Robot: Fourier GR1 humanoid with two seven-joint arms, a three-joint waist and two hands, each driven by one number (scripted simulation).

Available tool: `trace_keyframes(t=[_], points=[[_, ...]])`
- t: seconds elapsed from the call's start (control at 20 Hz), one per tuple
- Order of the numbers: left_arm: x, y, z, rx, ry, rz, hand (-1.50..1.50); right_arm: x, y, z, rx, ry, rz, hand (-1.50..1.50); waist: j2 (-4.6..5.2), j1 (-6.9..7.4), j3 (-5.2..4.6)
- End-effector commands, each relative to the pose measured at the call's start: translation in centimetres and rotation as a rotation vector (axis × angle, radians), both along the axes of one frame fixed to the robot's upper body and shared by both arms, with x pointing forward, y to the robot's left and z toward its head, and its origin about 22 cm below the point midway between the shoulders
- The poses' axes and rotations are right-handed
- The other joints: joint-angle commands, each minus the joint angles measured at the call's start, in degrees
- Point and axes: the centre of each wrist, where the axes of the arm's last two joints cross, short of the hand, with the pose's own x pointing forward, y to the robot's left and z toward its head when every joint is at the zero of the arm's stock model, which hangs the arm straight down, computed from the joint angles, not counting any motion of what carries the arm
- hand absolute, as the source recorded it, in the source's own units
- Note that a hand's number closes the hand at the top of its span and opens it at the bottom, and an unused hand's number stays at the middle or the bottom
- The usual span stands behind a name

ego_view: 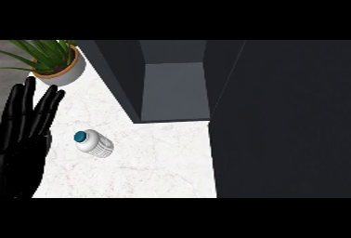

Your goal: Pick up the bottled water, place it into the cabinet and close the cabinet

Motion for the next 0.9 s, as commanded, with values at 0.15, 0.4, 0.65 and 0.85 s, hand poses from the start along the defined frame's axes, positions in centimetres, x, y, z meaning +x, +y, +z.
trace_keyframes(t=[0.15,0.4,0.65,0.85], points=[[2.2,3.7,1.3,-0.051,-0.039,-0.343,-1.50,-2.3,-0.2,0.9,0.015,-0.062,0.026,-1.50,0.12,1.27,0.67],[2.4,6.2,-1.5,-0.082,0.260,-0.533,-1.50,-3.2,-0.1,-1.6,0.075,0.204,0.136,-1.50,0.25,1.59,0.76],[2.7,10.9,0.0,-0.099,0.294,-0.559,-1.50,-7.8,-0.4,2.0,0.107,0.218,0.138,-1.50,0.00,1.93,0.76],[0.2,13.2,-1.3,-0.116,0.313,-0.566,-1.50,-9.6,-0.3,1.8,0.089,0.231,0.136,-1.50,0.03,2.55,0.77]])
